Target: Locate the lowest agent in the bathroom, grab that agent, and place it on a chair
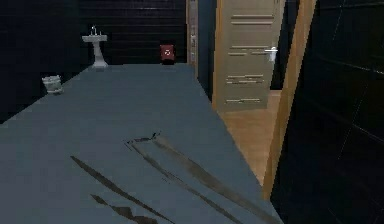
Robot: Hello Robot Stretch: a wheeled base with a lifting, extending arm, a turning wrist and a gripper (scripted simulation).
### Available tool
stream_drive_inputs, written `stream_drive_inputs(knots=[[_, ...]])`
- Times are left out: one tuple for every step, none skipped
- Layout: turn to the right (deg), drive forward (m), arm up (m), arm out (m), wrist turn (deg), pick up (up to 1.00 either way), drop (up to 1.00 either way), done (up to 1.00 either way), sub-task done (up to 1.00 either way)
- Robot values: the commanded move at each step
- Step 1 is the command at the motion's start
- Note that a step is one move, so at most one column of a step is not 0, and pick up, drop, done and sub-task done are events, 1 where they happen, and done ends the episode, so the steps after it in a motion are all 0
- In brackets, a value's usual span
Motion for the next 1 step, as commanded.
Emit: stream_drive_inputs(knots=[[0.0,1.00,0.00,0.00,0.0,0.00,0.00,0.00,0.00]])
